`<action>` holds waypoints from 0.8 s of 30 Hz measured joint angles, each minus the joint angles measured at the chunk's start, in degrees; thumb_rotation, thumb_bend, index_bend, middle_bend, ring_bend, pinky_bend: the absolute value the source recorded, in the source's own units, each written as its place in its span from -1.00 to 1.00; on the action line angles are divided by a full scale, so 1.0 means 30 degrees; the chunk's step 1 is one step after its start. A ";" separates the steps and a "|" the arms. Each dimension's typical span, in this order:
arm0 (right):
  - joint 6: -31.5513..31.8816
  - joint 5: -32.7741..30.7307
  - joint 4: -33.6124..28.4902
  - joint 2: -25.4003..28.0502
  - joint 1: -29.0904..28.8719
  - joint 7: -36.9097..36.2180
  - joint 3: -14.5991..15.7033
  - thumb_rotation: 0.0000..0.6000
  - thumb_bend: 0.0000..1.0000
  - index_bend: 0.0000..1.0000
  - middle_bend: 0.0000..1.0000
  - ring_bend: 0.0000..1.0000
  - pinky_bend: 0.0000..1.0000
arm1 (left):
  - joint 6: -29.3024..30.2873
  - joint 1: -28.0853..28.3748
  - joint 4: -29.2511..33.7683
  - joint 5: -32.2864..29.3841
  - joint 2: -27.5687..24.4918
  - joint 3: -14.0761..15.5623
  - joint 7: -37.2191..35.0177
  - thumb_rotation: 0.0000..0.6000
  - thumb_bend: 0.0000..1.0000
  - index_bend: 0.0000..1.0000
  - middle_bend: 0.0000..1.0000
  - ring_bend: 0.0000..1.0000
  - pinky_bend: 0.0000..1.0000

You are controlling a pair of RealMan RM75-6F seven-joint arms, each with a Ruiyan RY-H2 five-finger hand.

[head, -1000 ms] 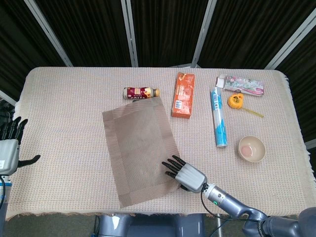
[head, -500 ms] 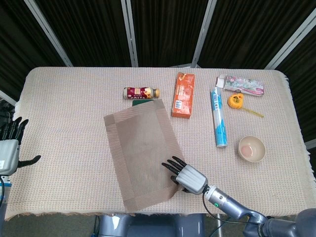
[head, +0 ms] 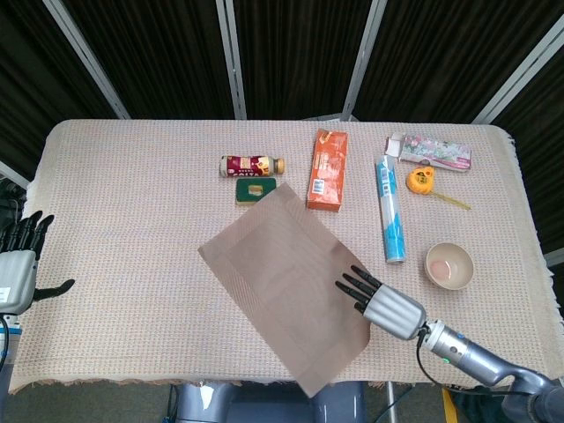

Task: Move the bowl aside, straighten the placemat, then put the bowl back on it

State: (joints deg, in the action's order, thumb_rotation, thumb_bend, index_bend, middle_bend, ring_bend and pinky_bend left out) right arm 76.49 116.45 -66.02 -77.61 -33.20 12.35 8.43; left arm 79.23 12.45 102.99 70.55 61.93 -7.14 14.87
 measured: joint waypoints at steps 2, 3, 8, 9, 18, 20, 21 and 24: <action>0.0069 0.0175 0.0802 0.0250 -0.0470 0.0271 -0.0338 1.00 -0.23 0.35 -0.86 -1.00 -1.00 | 0.0015 0.0000 -0.0008 -0.0007 0.0013 -0.0007 0.0020 1.00 -1.00 -1.00 -1.00 -1.00 -1.00; 0.0049 0.0248 0.1154 0.0305 -0.0686 0.0375 -0.0469 1.00 -0.23 0.35 -0.86 -1.00 -1.00 | 0.0035 -0.0004 -0.0013 -0.0008 0.0020 -0.0010 0.0039 1.00 -1.00 -1.00 -1.00 -1.00 -1.00; -0.0469 0.0989 0.3633 0.0245 -0.2290 0.0860 -0.0918 1.00 -0.29 0.35 -0.85 -1.00 -1.00 | 0.0001 0.0008 -0.0116 -0.0134 0.0092 -0.0020 0.0159 1.00 -1.00 -1.00 -1.00 -1.00 -1.00; -0.0555 0.1175 0.4133 0.0169 -0.2606 0.0922 -0.0950 1.00 -0.30 0.35 -0.85 -1.00 -1.00 | -0.0008 0.0016 -0.0148 -0.0163 0.0114 -0.0028 0.0190 1.00 -1.00 -1.00 -1.00 -1.00 -1.00; -0.1067 0.1641 0.8085 -0.1368 -0.4538 0.1330 -0.1530 1.00 -0.88 -0.84 -0.98 -1.00 -1.00 | -0.0213 0.0126 -0.0373 -0.0326 0.0353 0.0025 0.0548 1.00 -1.00 -1.00 -1.00 -1.00 -1.00; -0.1078 0.1155 0.8427 -0.1691 -0.4524 0.1380 -0.1864 1.00 -1.00 -1.00 -1.00 -1.00 -1.00 | -0.0283 0.0157 -0.0403 -0.0231 0.0403 0.0103 0.0624 1.00 -1.00 -1.00 -1.00 -1.00 -1.00; -0.1067 0.0863 0.8578 -0.1831 -0.4467 0.1427 -0.2034 1.00 -1.00 -1.00 -1.00 -1.00 -1.00 | -0.0299 0.0168 -0.0428 -0.0185 0.0428 0.0134 0.0656 1.00 -1.00 -1.00 -1.00 -1.00 -1.00; -0.0743 -0.0293 0.8821 -0.2219 -0.3999 0.1704 -0.2715 1.00 -1.00 -1.00 -1.00 -1.00 -1.00 | -0.0390 0.0207 -0.0535 -0.0127 0.0500 0.0193 0.0707 1.00 -1.00 -1.00 -1.00 -1.00 -1.00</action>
State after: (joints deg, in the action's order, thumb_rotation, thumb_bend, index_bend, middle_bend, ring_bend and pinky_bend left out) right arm 74.26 115.57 -39.56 -84.26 -45.20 17.46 0.28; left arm 78.06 13.07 101.38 70.17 63.43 -6.56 16.99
